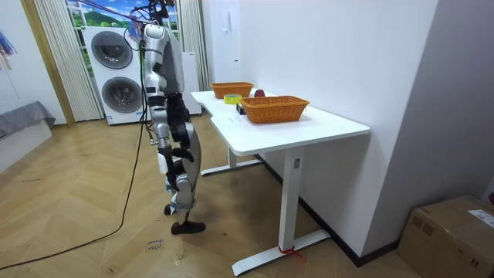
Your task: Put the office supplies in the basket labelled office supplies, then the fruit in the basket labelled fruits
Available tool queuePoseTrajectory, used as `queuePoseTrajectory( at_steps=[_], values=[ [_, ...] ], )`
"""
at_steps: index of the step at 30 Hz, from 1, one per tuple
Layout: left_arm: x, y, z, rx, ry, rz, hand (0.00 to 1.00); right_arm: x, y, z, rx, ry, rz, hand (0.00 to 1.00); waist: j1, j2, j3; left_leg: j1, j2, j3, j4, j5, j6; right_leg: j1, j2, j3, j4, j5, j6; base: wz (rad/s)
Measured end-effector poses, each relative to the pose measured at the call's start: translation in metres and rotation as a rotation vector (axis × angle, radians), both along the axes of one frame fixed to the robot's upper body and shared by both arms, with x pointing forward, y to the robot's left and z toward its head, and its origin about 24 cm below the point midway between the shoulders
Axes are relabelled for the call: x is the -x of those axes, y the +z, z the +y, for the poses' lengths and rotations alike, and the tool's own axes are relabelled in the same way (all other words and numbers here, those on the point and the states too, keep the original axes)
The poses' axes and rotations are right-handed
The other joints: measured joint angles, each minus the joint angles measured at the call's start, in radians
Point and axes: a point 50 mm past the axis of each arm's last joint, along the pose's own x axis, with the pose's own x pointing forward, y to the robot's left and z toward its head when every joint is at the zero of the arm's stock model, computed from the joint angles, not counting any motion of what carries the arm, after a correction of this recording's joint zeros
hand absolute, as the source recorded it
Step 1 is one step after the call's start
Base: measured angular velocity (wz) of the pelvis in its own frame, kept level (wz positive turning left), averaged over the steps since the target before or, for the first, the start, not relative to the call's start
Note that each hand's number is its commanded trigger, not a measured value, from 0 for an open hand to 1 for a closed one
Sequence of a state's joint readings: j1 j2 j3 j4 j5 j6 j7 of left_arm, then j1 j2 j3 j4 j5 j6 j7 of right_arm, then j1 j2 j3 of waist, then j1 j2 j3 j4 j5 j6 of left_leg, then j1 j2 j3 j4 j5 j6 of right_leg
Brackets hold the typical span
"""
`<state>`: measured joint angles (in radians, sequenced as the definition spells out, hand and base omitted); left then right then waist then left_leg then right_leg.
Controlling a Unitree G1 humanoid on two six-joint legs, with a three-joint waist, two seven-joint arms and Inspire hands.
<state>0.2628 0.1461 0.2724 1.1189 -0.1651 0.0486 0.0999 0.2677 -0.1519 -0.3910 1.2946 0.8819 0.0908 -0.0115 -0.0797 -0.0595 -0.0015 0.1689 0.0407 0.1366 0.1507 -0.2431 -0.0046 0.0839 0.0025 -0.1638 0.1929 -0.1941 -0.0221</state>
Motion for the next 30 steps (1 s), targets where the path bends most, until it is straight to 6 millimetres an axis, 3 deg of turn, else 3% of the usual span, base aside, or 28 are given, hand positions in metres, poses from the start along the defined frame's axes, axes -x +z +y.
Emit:
queuePoseTrajectory(
  at_steps=[7, 15, 21, 23, 30],
  values=[
    [0.004, 0.002, 0.006, -0.012, 0.014, 0.016, 0.00, -0.004, 0.003, -0.013, 0.054, -0.186, 0.006, 0.00, -0.007, 0.000, -0.0006, -0.007, -0.001, 0.000, 0.001, -0.002, 0.000, -0.017, 0.001, 0.013, 0.013, 0.000, -0.001, -0.06],
    [0.008, 0.007, 0.018, -0.047, 0.022, 0.016, 0.00, -0.040, 0.027, -0.067, 0.268, -0.231, -0.063, 0.00, -0.037, -0.011, -0.0011, -0.006, -0.001, 0.012, 0.000, -0.002, 0.000, -0.020, 0.002, 0.015, 0.012, 0.000, -0.001, -0.01],
    [-0.002, 0.009, 0.020, -0.062, 0.003, -0.023, 0.00, -0.073, 0.055, -0.095, 0.447, -0.245, -0.111, 0.00, -0.044, -0.012, -0.0018, -0.018, -0.001, 0.016, 0.001, -0.002, 0.000, -0.037, 0.002, 0.022, 0.019, 0.000, 0.000, -0.01],
    [-0.005, 0.010, 0.020, -0.070, -0.001, -0.039, 0.00, -0.088, 0.075, -0.107, 0.540, -0.252, -0.168, 0.00, -0.048, -0.011, -0.0016, -0.020, -0.001, 0.022, 0.000, -0.002, 0.000, -0.044, 0.002, 0.026, 0.029, -0.001, 0.000, -0.08],
    [-0.009, 0.010, 0.020, -0.073, -0.012, -0.053, 0.00, -0.122, 0.113, -0.120, 0.702, -0.258, -0.258, 0.00, -0.049, -0.005, -0.0018, -0.037, -0.001, 0.028, -0.001, -0.002, 0.000, -0.066, 0.009, 0.032, 0.030, -0.001, -0.001, -0.02]
  ],
)
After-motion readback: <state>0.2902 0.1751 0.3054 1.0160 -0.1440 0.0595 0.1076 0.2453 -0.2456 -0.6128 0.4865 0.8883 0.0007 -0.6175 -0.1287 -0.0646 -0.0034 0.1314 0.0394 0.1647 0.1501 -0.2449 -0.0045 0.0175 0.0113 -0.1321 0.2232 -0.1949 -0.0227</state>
